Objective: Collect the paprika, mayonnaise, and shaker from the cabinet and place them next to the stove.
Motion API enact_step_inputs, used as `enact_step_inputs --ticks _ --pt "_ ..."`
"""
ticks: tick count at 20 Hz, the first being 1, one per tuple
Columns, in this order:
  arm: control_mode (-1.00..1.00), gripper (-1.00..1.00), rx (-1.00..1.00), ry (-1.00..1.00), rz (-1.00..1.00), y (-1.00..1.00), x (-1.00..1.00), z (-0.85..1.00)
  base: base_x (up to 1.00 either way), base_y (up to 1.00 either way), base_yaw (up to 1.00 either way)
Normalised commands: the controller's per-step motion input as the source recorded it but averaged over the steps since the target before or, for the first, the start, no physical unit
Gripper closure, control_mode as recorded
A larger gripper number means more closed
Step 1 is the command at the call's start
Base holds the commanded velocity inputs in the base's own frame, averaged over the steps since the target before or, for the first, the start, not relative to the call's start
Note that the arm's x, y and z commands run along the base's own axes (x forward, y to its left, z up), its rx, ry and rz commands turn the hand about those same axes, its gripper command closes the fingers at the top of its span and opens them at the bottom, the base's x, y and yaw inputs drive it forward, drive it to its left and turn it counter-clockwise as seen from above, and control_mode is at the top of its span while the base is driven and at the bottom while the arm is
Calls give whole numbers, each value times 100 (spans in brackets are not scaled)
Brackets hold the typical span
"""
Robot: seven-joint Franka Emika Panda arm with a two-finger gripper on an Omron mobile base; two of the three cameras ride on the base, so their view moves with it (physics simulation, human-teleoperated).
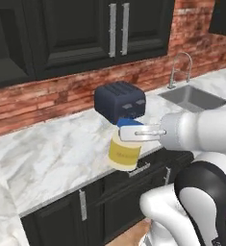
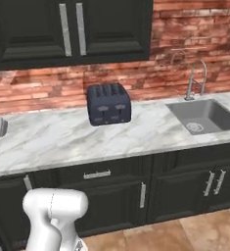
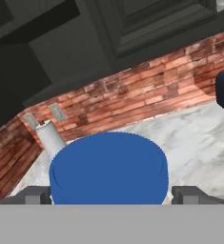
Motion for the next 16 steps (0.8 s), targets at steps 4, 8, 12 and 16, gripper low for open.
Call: enact_step_inputs --ticks 4,8,12,16 --pt "100 100 0 0 0 0 0 0 -2 -14 -69" --pt "100 100 0 0 0 0 0 0 1 -20 -73" --pt "100 100 0 0 0 0 0 0 5 -30 -72" --pt "100 100 0 0 0 0 0 0 9 -38 -69"
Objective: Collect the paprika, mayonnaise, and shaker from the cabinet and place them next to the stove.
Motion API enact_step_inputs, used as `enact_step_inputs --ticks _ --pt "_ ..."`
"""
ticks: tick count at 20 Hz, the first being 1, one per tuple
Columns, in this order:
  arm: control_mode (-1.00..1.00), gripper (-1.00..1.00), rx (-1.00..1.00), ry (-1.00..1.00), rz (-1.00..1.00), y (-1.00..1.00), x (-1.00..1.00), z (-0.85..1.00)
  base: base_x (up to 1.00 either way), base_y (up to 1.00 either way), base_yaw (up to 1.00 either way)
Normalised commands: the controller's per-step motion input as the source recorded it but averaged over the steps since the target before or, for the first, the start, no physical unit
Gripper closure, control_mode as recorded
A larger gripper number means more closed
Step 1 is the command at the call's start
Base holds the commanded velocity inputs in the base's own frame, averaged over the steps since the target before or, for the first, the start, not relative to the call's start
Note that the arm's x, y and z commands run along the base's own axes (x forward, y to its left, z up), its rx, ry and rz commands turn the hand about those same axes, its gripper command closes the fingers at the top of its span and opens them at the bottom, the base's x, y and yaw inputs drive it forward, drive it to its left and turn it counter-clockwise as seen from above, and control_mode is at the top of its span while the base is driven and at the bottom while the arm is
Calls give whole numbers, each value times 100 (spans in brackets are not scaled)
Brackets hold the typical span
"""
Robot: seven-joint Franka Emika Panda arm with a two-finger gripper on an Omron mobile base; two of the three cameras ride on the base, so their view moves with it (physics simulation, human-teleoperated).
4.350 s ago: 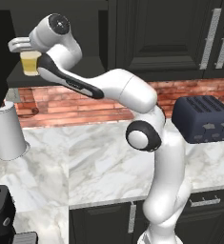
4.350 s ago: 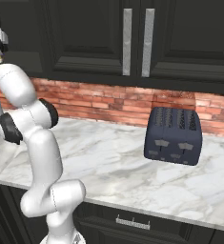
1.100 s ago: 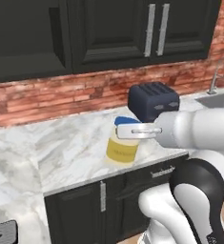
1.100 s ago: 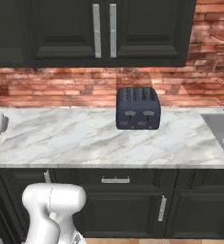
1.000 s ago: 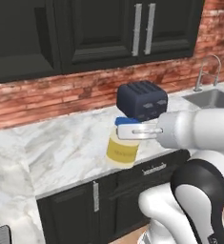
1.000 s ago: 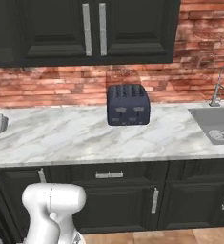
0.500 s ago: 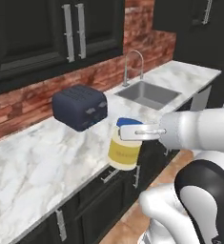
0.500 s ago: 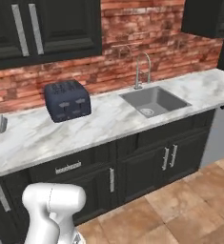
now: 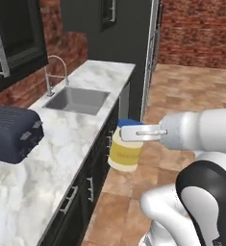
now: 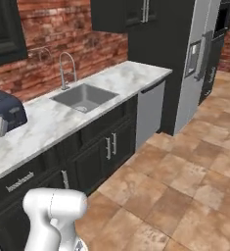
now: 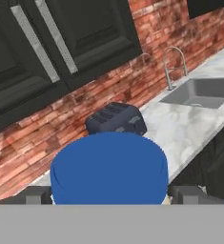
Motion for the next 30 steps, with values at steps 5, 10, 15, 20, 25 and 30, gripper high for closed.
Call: enact_step_inputs --ticks 5,10,15,20,25,30 --pt "100 100 0 0 0 0 0 0 11 -41 -67" --pt "100 100 0 0 0 0 0 0 16 -40 -66" --pt "100 100 0 0 0 0 0 0 34 -26 -61" --pt "100 100 0 0 0 0 0 0 60 -2 -54" --pt "100 100 0 0 0 0 0 0 93 18 -45" --pt "100 100 0 0 0 0 0 0 100 28 -41"
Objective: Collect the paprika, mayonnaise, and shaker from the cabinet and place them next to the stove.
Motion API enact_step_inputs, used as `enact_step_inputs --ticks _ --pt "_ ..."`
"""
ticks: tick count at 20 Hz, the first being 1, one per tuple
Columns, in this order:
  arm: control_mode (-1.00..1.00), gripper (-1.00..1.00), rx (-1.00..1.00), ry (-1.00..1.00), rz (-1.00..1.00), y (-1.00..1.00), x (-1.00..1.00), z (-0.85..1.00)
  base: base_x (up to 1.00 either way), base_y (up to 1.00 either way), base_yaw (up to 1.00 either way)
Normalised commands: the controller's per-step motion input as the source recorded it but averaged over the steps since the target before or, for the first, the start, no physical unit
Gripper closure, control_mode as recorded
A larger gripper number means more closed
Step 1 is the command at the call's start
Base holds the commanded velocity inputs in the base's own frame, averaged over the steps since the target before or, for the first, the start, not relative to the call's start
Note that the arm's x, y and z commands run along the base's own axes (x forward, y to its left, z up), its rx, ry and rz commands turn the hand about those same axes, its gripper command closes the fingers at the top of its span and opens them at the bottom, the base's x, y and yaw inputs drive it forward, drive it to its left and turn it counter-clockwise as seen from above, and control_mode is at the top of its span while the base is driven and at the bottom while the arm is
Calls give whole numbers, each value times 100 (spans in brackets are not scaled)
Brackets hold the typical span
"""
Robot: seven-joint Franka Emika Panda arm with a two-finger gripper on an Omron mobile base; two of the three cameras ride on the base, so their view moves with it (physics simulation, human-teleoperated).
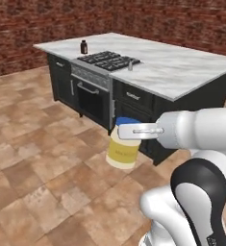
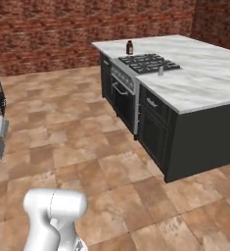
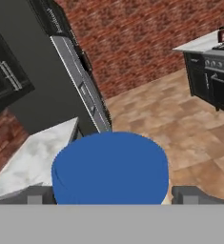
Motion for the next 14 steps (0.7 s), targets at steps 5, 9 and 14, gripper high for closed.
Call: enact_step_inputs --ticks 5,9,14 --pt "100 100 0 0 0 0 0 0 100 27 -41" --pt "100 100 0 0 0 0 0 0 100 29 -41" --pt "100 100 0 0 0 0 0 0 100 29 -40"
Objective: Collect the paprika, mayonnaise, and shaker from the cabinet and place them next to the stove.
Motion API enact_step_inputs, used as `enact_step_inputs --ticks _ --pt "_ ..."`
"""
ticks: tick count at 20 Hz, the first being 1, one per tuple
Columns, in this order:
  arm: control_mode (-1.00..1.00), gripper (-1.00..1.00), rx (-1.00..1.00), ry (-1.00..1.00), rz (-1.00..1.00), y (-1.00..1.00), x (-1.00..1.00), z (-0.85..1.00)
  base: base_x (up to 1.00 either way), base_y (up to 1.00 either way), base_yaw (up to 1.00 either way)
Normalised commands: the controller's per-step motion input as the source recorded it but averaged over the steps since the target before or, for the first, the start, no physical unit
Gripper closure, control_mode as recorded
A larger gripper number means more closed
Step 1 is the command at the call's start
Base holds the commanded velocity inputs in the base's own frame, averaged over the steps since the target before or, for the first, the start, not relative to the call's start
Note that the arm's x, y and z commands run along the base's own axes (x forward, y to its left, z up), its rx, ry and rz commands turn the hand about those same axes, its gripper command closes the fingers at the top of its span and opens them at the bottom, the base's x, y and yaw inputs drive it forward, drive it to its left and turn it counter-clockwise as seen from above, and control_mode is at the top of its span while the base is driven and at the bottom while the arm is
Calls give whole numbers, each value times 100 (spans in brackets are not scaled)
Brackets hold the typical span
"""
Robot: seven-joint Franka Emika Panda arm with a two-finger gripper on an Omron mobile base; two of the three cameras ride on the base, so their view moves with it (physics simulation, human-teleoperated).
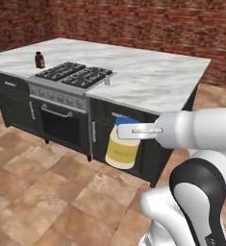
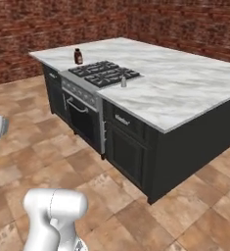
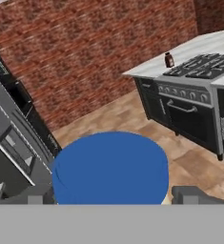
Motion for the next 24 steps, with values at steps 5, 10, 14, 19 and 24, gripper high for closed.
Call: enact_step_inputs --ticks 5,10,14,19,24 --pt "100 100 0 0 0 0 0 0 100 27 -38" --pt "100 100 0 0 0 0 0 0 100 25 -34" --pt "100 100 0 0 0 0 0 0 100 29 -34" --pt "100 100 0 0 0 0 0 0 97 41 -29" --pt "100 100 0 0 0 0 0 0 28 50 -36"
